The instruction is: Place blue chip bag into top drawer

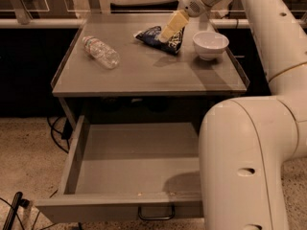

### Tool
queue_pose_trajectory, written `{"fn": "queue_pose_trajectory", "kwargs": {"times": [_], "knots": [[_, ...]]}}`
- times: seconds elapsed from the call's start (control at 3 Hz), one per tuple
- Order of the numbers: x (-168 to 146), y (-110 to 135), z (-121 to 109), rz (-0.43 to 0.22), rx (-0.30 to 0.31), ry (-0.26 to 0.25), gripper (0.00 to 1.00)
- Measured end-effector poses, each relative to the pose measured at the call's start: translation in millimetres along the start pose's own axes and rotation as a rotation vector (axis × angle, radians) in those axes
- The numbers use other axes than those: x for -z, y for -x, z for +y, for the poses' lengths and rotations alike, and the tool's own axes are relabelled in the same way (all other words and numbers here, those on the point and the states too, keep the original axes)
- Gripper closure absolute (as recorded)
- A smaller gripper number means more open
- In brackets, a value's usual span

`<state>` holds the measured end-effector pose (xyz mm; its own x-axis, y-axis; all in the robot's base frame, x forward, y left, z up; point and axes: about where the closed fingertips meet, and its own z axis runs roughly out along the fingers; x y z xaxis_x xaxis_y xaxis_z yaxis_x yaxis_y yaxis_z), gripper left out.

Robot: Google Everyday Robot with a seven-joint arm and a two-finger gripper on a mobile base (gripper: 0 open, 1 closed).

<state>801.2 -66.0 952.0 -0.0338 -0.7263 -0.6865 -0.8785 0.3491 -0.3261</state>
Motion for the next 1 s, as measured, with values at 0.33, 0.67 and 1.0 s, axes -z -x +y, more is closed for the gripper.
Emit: {"fn": "queue_pose_trajectory", "kwargs": {"times": [0.33,0.67,1.0], "knots": [[-11.2,-2.4,-18.2,0.093,-0.104,-0.103,0.00],[-21.5,-10.9,-25.2,0.136,-0.176,-0.158,0.00],[-35.9,-24.9,-26.1,0.117,-0.212,-0.151,0.00]]}}
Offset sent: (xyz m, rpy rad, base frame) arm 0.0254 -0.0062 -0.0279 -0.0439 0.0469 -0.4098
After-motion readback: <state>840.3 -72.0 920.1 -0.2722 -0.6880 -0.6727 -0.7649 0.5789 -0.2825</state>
